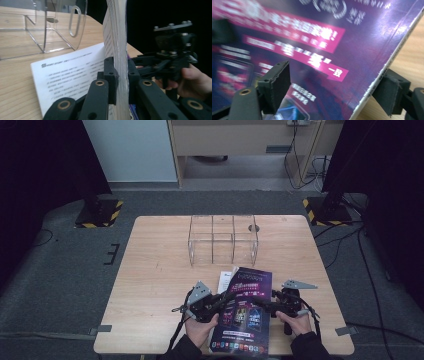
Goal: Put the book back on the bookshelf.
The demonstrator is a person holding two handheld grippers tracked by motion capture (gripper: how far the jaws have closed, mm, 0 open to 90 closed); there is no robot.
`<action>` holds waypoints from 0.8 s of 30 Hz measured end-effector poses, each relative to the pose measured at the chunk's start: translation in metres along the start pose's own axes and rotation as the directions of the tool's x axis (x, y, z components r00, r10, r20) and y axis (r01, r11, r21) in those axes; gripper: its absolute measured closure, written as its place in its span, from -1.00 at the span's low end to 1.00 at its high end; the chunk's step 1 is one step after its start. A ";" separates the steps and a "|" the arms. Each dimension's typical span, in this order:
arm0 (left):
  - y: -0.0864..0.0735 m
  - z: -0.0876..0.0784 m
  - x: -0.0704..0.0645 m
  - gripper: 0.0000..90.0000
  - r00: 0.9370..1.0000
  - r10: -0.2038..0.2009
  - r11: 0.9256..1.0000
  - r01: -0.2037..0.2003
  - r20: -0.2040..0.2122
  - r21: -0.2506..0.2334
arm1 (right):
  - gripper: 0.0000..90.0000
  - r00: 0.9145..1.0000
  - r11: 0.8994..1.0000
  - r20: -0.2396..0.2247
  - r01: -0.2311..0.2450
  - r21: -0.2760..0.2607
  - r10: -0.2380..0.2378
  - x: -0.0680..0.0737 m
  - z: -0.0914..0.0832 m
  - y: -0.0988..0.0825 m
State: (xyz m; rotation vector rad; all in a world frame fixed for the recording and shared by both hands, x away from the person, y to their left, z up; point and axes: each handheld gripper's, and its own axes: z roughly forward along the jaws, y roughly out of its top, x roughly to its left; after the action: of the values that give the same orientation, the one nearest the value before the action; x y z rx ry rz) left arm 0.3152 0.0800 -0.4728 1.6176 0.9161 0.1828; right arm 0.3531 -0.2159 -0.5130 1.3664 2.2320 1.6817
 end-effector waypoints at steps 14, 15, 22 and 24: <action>-0.004 0.003 0.004 0.85 1.000 -0.014 1.000 0.014 -0.003 0.002 | -0.24 0.998 0.998 -0.011 0.060 0.037 -0.060 0.011 0.008 -0.001; -0.005 0.003 0.004 0.85 1.000 -0.012 1.000 0.012 -0.007 0.005 | -0.15 0.998 0.997 0.000 0.066 0.047 -0.066 0.011 0.008 -0.001; -0.005 0.004 0.006 0.85 1.000 -0.010 1.000 0.010 -0.029 0.011 | 0.16 0.997 0.996 0.029 0.066 0.062 -0.068 0.011 0.002 0.002; -0.005 0.004 0.006 0.85 0.999 -0.009 1.000 0.010 -0.038 0.017 | 0.22 0.996 0.995 0.036 0.082 0.063 -0.084 0.013 0.001 0.004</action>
State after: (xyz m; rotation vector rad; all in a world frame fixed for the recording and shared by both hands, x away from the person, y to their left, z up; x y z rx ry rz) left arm 0.3194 0.0809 -0.4809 1.6301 0.9563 0.2004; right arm 0.3480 -0.2068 -0.5048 1.2875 2.3037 1.5597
